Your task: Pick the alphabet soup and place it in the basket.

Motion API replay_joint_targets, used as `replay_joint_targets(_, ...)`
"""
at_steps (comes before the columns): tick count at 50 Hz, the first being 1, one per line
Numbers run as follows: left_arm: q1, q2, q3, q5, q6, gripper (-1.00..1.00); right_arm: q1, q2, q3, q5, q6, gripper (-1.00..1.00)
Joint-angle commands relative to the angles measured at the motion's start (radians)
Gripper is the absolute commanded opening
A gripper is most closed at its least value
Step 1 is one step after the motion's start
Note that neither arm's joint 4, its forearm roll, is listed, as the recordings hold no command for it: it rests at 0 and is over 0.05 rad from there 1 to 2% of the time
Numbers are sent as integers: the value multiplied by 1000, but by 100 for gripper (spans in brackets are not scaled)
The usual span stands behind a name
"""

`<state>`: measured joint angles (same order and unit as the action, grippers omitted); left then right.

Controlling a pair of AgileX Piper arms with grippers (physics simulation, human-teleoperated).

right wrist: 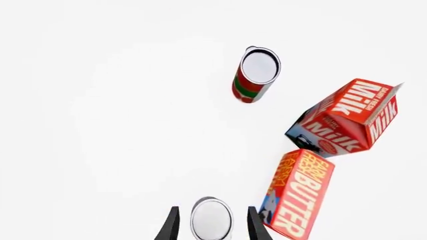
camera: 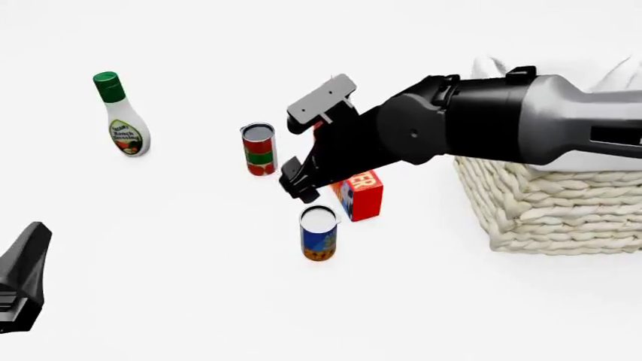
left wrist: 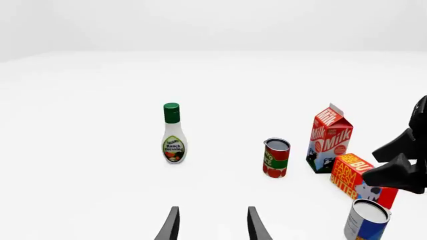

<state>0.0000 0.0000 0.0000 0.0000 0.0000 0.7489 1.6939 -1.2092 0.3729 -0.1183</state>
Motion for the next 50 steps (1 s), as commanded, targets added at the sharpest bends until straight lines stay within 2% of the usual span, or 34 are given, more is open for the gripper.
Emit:
replay_joint_targets(1, 0, 0, 0, 0, 0, 100, 0, 28, 18, -30, 3, 100)
replay_joint_targets(11, 0, 0, 0, 0, 0, 100, 15, 52, 56, -68, 19, 100)
replay_joint_targets(31, 0, 0, 0, 0, 0, 100, -20, 49, 77, -63, -16, 100)
replay_joint_targets(50, 0, 0, 0, 0, 0, 100, -2, 84, 86, -92, 2, 100)
